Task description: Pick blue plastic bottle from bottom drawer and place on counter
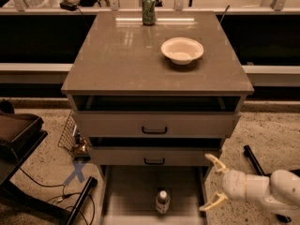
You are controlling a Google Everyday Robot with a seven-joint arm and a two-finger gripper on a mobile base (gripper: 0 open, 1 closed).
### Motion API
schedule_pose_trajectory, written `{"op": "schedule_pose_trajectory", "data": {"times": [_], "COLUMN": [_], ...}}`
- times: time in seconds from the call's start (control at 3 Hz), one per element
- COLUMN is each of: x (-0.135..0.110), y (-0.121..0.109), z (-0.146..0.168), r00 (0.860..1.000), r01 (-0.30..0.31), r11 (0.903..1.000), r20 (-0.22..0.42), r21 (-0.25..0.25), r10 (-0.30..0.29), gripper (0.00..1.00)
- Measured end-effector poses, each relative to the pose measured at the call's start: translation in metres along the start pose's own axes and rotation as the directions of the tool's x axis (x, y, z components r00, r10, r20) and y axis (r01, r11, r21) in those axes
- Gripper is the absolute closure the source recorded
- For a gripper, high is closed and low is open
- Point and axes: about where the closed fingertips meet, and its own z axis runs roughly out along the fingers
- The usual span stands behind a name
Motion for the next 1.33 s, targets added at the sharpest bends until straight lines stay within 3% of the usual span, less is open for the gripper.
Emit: {"op": "schedule_pose_trajectory", "data": {"times": [0.33,1.0,1.33], "x": [0.051,0.065,0.098], "y": [0.024,0.032,0.048], "z": [0.024,0.038,0.067], "r00": [0.998,0.996,0.991], "r01": [-0.042,-0.072,-0.109], "r11": [0.9973,0.9950,0.9903], "r20": [0.033,0.049,0.073], "r21": [-0.060,-0.068,-0.085], "r10": [0.044,0.076,0.116], "gripper": [0.00,0.00,0.00]}}
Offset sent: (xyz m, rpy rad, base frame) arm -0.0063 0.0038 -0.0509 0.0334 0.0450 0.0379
